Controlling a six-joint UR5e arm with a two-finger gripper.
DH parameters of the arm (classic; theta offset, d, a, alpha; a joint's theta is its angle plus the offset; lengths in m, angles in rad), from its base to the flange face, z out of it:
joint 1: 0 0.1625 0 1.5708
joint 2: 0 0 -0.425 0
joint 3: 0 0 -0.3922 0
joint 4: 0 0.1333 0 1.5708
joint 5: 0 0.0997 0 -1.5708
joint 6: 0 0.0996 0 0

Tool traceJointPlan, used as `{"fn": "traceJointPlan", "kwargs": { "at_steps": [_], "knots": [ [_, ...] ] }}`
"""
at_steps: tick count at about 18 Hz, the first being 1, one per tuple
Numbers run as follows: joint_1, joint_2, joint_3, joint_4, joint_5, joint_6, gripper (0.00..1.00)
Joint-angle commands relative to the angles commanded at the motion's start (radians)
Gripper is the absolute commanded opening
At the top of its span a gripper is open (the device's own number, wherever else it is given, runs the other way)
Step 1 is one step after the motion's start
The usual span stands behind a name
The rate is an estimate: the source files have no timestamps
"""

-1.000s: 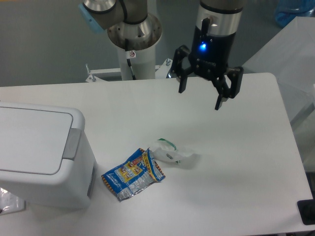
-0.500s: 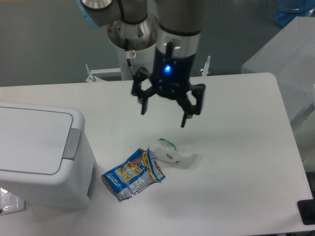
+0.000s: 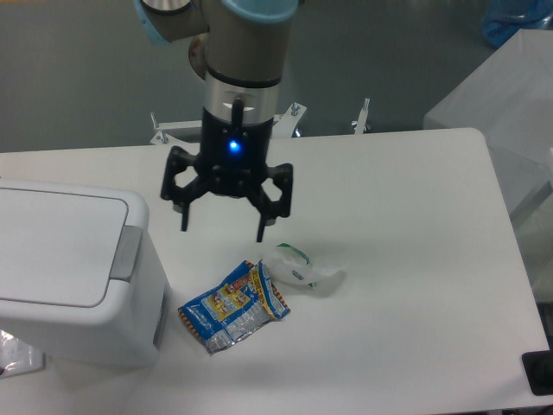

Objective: Open the trash can
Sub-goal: 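Move the open gripper over to the white trash can's lid edge, then lower the gripper finger onto the lid edge and press down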

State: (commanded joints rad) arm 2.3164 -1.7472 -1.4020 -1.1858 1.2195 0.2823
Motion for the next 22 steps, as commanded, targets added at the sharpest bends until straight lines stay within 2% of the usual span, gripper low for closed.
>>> {"fn": "traceJointPlan", "kwargs": {
  "at_steps": [4, 8, 15, 22],
  "knots": [
    [-0.003, -0.012, -0.005, 0.0, -0.002, -0.015, 1.0],
    [-0.037, -0.04, -0.003, 0.008, -0.002, -0.1, 1.0],
    [-0.04, -0.051, -0.011, 0.07, -0.018, -0.196, 1.0],
    [-0.054, -0.055, -0.04, 0.078, -0.017, -0.225, 1.0]
  ]
}}
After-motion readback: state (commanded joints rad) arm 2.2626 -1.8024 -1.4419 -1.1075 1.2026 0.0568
